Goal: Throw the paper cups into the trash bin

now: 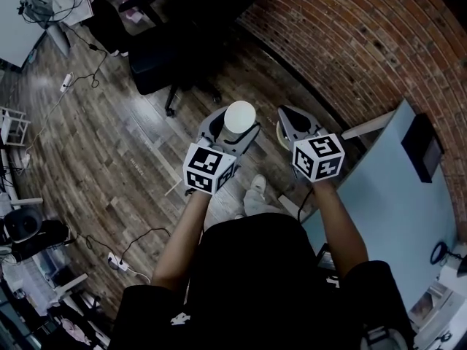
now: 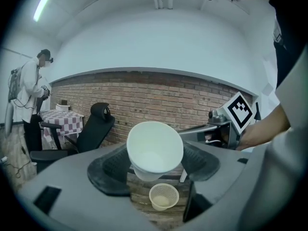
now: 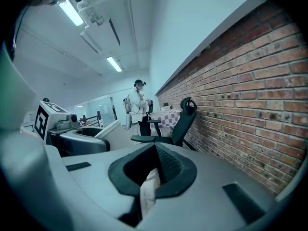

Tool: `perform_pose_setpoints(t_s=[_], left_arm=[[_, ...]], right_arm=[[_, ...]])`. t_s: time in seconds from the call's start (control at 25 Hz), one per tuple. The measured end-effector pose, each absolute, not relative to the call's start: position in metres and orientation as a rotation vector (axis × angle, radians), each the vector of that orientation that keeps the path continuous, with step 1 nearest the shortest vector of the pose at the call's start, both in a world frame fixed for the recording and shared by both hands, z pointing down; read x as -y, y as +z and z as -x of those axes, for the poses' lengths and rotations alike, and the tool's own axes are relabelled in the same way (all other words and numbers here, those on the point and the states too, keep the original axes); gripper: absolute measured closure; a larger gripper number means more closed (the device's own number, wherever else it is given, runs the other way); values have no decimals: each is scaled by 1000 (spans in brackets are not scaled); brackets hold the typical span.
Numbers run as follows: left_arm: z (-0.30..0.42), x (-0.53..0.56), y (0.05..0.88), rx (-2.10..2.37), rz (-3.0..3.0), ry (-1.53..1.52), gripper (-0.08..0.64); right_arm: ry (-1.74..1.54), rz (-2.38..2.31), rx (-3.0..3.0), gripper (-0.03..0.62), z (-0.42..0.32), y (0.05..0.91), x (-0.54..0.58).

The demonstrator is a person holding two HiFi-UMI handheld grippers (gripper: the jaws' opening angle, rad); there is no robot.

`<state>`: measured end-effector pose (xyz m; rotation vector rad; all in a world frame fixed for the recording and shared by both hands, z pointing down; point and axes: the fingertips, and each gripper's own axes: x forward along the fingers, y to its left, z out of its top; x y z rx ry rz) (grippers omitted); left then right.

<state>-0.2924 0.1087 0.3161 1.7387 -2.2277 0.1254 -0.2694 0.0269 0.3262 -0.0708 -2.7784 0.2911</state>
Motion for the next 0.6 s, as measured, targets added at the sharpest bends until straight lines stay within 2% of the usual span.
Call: perform_pose_setpoints(t_s=[0.6], left_arm=[[300,-58,323,2153,-1818,178,232]], right_arm=[[363,-62,2775,597,271,348,27]])
